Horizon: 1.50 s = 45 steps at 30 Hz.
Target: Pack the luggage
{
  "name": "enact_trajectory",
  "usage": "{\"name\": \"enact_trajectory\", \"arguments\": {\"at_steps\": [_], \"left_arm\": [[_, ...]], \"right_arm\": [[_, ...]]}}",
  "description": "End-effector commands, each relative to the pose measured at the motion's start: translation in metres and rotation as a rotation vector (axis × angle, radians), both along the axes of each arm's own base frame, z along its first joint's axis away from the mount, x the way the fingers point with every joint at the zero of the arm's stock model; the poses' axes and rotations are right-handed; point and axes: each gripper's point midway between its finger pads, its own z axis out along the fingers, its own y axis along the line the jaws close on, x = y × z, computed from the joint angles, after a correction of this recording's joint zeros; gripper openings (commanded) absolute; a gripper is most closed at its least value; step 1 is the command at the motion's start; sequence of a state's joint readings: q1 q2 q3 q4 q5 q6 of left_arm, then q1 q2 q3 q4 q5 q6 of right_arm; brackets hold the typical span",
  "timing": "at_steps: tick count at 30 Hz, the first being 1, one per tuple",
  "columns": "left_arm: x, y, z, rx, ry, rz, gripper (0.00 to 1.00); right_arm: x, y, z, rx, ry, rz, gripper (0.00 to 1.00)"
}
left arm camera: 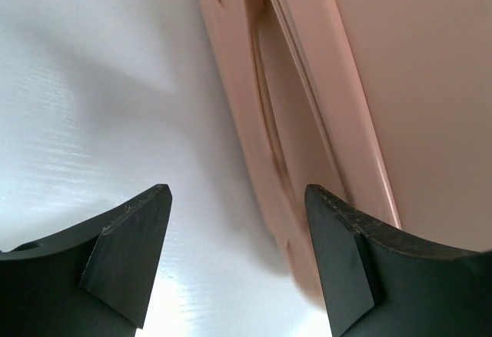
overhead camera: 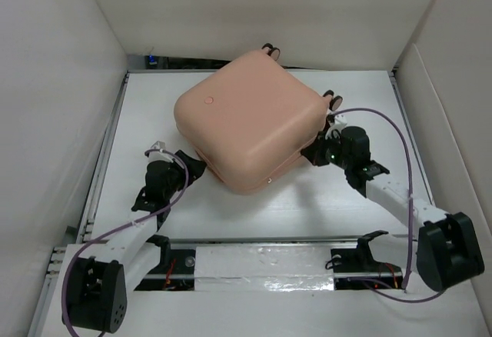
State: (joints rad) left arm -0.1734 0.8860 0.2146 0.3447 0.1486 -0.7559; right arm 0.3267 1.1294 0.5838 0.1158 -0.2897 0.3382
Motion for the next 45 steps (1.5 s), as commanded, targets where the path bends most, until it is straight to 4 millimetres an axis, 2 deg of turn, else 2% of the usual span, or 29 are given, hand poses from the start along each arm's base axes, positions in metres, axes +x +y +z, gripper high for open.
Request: {"name": "enact_trajectory", "arguments": {"at_steps": [1, 3, 4, 5, 6, 7, 8, 9, 10, 11, 12, 14, 15, 19, 21, 23, 25, 26, 29, 30, 32, 35, 39, 42, 43, 45], "left_arm": [[-0.007, -0.003, 0.006, -0.006, -0.05, -0.029, 0.68], [-0.009, -0.007, 0.011, -0.029, -0.065, -0.041, 0.68], [-0.01, -0.01, 0.012, -0.037, -0.065, -0.057, 0.68], [-0.01, -0.01, 0.012, -0.035, -0.066, -0.062, 0.68], [-0.009, -0.01, 0.011, -0.03, -0.063, -0.064, 0.68], [-0.007, -0.01, 0.013, -0.028, -0.071, -0.065, 0.68], [-0.002, -0.012, 0.02, -0.036, -0.102, -0.068, 0.68], [0.0, -0.013, 0.016, -0.041, -0.087, -0.069, 0.69], [0.005, -0.016, 0.023, -0.05, -0.102, -0.081, 0.69], [0.011, -0.018, 0.027, -0.056, -0.117, -0.083, 0.69], [0.014, -0.02, 0.019, -0.059, -0.083, -0.088, 0.69], [0.023, -0.024, 0.024, -0.078, -0.104, -0.096, 0.68], [0.024, -0.025, 0.016, -0.082, -0.078, -0.097, 0.66], [0.03, -0.032, 0.021, -0.124, -0.105, -0.11, 0.63], [0.033, -0.033, 0.023, -0.128, -0.117, -0.117, 0.63], [0.034, -0.035, 0.024, -0.128, -0.13, -0.126, 0.6], [0.036, -0.035, 0.021, -0.123, -0.121, -0.127, 0.56], [0.037, -0.035, 0.021, -0.122, -0.126, -0.13, 0.54], [0.04, -0.037, 0.021, -0.136, -0.14, -0.131, 0.49], [0.041, -0.038, 0.02, -0.142, -0.136, -0.135, 0.47], [0.044, -0.04, 0.023, -0.148, -0.147, -0.14, 0.4], [0.045, -0.049, 0.021, -0.13, -0.144, -0.149, 0.35], [0.046, -0.062, 0.023, -0.132, -0.164, -0.15, 0.27], [0.047, -0.066, 0.024, -0.15, -0.172, -0.154, 0.04], [0.045, -0.066, 0.023, -0.151, -0.169, -0.157, 0.0], [0.043, -0.065, 0.029, -0.153, -0.194, -0.159, 0.0]], "right_arm": [[0.051, -0.005, 0.054, 0.014, -0.211, -0.055, 0.03], [0.044, -0.008, 0.048, 0.004, -0.186, -0.062, 0.07], [0.038, -0.01, 0.044, 0.003, -0.178, -0.06, 0.18], [0.027, -0.009, 0.054, 0.01, -0.208, -0.049, 0.25], [0.016, -0.009, 0.05, 0.007, -0.198, -0.041, 0.31], [0.001, -0.01, 0.03, 0.0, -0.168, -0.026, 0.4], [-0.014, 0.0, 0.027, 0.015, -0.172, 0.017, 0.41], [-0.024, 0.006, 0.037, 0.054, -0.224, 0.043, 0.41], [-0.039, 0.014, 0.021, 0.071, -0.197, 0.092, 0.24], [-0.05, 0.031, 0.027, 0.111, -0.226, 0.158, 0.1], [-0.057, 0.042, 0.022, 0.123, -0.218, 0.203, 0.03], [-0.068, 0.061, 0.019, 0.124, -0.236, 0.295, 0.0], [-0.072, 0.069, 0.012, 0.108, -0.221, 0.315, 0.0], [-0.073, 0.076, 0.009, 0.113, -0.256, 0.321, 0.51], [-0.068, 0.081, 0.012, 0.114, -0.279, 0.332, 0.52], [-0.07, 0.094, 0.002, 0.087, -0.251, 0.392, 0.52], [-0.071, 0.106, 0.005, 0.095, -0.257, 0.436, 0.51], [-0.073, 0.112, 0.0, 0.096, -0.244, 0.448, 0.51], [-0.069, 0.119, 0.007, 0.121, -0.291, 0.448, 0.48], [-0.07, 0.123, 0.003, 0.112, -0.283, 0.461, 0.47], [-0.068, 0.126, 0.007, 0.108, -0.298, 0.46, 0.46], [-0.068, 0.128, 0.009, 0.117, -0.311, 0.435, 0.44], [-0.062, 0.13, 0.019, 0.139, -0.348, 0.383, 0.35], [-0.057, 0.13, 0.019, 0.148, -0.354, 0.341, 0.24], [-0.053, 0.128, 0.019, 0.146, -0.355, 0.318, 0.15], [-0.051, 0.121, 0.016, 0.132, -0.337, 0.282, 0.08]]}}
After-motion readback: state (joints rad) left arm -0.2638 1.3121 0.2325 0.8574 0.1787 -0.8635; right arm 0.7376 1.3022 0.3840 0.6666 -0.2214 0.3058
